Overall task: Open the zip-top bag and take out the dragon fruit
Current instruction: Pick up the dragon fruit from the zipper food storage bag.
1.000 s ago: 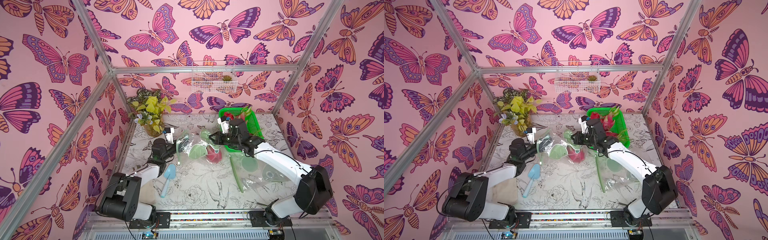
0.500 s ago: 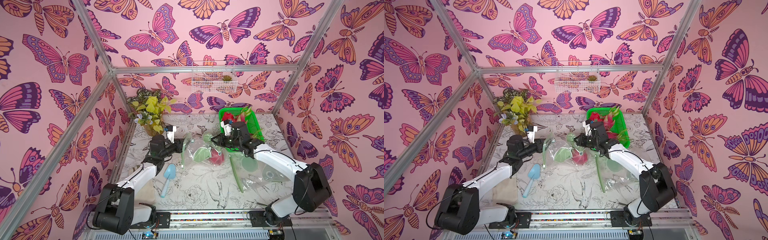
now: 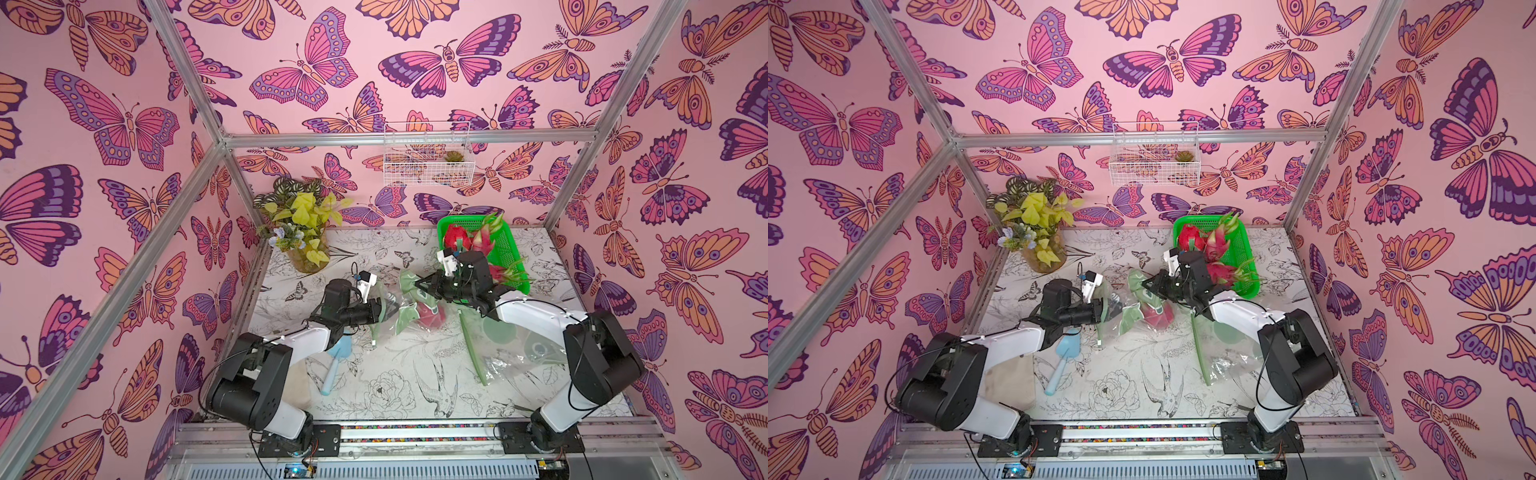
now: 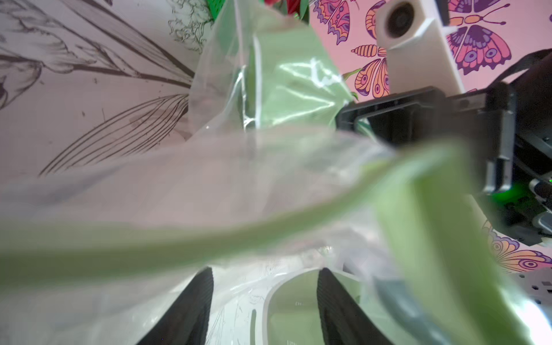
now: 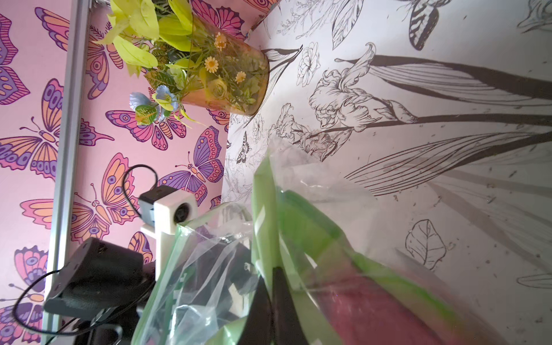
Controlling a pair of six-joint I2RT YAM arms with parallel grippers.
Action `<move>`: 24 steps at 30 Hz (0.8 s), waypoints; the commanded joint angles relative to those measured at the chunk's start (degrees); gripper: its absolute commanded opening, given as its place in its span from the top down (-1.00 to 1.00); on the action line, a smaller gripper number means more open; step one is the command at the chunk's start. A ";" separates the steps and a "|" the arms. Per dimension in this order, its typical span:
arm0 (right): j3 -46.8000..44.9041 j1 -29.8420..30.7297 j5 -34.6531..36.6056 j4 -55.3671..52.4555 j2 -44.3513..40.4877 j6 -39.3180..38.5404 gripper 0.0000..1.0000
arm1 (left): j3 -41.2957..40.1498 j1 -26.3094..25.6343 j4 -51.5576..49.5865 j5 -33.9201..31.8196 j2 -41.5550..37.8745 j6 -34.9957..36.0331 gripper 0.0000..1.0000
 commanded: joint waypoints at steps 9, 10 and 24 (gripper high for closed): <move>-2.42 -1.16 -1.03 10.96 0.78 7.90 1.00 | -0.07 -0.83 10.86 2.93 9.43 -7.40 -0.19; -2.80 -1.16 -1.10 12.31 1.30 8.94 1.00 | 0.79 -1.53 10.98 3.02 10.39 -7.52 -0.19; -7.20 -1.22 -1.23 27.57 7.15 19.50 1.00 | 4.69 -3.26 30.11 2.33 23.30 -17.70 -0.14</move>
